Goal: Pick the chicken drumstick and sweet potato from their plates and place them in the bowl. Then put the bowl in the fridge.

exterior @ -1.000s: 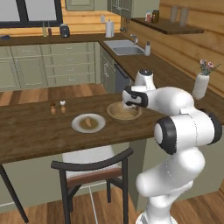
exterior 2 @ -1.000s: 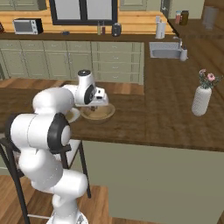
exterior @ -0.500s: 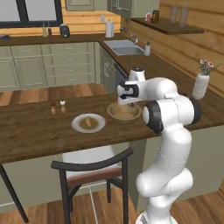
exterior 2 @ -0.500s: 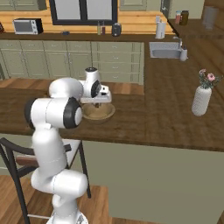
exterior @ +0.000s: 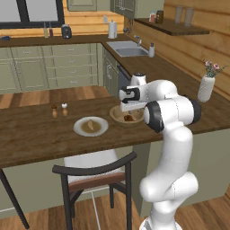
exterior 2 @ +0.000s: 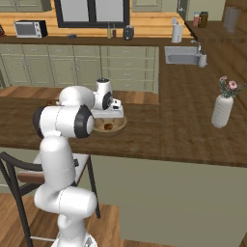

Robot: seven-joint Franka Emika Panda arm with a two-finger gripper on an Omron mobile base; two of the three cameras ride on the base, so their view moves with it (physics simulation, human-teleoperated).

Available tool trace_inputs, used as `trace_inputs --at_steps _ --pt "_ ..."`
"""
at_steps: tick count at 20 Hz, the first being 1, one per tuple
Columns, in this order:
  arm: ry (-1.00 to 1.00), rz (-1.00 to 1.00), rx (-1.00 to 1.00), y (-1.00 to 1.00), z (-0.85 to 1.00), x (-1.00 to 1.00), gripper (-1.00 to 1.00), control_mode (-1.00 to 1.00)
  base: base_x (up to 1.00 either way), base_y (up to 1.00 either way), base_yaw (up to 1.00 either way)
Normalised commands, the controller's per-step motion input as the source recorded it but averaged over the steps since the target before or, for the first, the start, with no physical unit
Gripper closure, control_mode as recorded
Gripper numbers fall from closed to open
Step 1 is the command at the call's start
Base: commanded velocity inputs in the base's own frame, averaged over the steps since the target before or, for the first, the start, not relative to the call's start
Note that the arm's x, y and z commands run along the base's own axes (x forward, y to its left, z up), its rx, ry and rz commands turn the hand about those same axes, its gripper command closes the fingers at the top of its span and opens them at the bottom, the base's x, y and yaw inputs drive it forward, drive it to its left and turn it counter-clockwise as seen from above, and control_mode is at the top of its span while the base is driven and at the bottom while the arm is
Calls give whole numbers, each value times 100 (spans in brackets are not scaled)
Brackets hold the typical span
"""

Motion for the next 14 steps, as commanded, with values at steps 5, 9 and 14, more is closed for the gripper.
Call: trace_inputs --at_steps 5,9,14 --pt "0 0 -1 0 10 9 -100 -100 0 0 0" --pt "0 0 -15 54 54 -5 -100 -100 0 0 0" --pt "-1 0 -1 100 40 -36 -100 -100 0 0 0"
